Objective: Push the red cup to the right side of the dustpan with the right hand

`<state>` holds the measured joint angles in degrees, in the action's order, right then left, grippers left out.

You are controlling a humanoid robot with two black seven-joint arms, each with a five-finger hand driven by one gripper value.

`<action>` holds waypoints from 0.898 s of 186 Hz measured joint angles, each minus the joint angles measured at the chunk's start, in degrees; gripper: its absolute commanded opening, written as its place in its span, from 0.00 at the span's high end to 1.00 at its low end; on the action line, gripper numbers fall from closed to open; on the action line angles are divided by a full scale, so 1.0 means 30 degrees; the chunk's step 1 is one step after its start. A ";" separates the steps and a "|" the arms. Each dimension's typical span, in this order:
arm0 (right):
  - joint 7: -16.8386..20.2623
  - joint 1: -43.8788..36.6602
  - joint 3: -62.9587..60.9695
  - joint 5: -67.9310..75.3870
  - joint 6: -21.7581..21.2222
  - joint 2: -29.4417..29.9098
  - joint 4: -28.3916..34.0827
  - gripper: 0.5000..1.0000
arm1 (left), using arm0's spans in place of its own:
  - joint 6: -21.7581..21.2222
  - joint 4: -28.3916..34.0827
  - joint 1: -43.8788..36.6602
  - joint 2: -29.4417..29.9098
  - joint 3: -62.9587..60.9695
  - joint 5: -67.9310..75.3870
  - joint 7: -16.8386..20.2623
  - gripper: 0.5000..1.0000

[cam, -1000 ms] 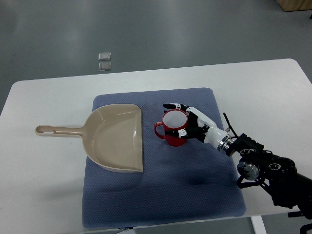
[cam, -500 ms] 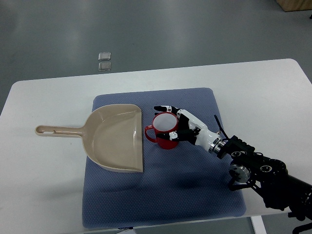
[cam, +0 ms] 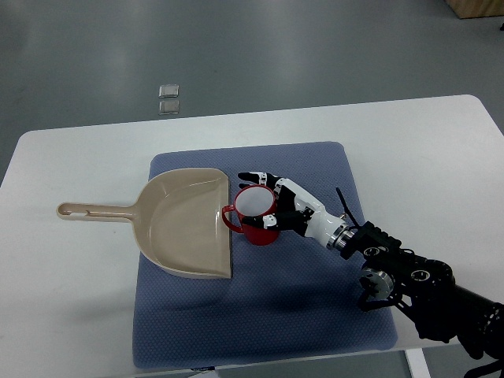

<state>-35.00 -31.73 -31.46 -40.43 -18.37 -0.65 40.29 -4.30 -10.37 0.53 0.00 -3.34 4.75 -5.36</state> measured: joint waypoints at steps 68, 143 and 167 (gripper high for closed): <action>0.0000 -0.0043 -0.0023 0.0050 0.0003 0.0149 0.0302 0.13 | -0.0012 0.0001 -0.0001 0.0000 0.0030 0.0000 0.0000 0.00; 0.0000 -0.0636 -0.0212 0.0351 -0.0269 -0.1087 0.0293 0.13 | -0.0004 0.0001 0.0000 0.0000 0.0017 0.0000 -0.0001 0.00; 0.0000 -0.0943 -0.0389 0.0402 -0.0296 -0.1749 0.0293 0.13 | 0.0000 0.0001 0.0002 0.0000 0.0003 0.0000 -0.0001 0.00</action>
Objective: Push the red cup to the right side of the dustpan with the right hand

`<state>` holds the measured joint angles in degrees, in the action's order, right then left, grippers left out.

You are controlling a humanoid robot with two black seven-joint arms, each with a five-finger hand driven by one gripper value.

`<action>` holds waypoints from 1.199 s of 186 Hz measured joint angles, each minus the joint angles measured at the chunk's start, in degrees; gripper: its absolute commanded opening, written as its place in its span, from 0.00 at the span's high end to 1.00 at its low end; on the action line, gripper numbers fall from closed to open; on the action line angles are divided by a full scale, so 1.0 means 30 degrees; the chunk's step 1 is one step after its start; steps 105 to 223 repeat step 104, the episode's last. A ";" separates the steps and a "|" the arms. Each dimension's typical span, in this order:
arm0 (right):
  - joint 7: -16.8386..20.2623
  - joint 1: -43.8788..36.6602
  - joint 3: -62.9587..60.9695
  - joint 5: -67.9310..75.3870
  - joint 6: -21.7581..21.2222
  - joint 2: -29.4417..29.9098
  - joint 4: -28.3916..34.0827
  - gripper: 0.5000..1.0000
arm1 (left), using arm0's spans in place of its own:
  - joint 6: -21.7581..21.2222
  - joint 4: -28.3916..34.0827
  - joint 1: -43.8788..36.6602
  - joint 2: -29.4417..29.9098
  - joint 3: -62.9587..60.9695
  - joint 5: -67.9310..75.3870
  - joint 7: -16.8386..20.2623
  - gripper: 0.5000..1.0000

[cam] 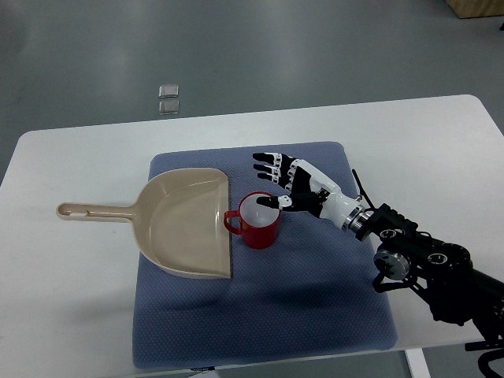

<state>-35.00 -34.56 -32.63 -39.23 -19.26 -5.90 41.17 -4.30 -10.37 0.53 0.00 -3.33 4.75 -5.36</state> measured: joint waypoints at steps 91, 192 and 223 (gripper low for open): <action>0.3983 -0.1482 -0.1980 1.2695 0.0042 -0.1498 -0.1372 0.13 | 0.0000 -0.0030 -0.0002 0.0000 -0.0063 0.0000 -0.0001 0.00; 0.4059 -0.1503 -0.2024 1.3093 -0.0331 -0.1444 -0.1494 0.13 | 0.0000 -0.0030 0.0000 0.0000 -0.0063 0.0000 -0.0001 0.00; 0.4059 -0.1503 -0.2024 1.3093 -0.0331 -0.1444 -0.1494 0.13 | 0.0000 -0.0030 0.0000 0.0000 -0.0063 0.0000 -0.0001 0.00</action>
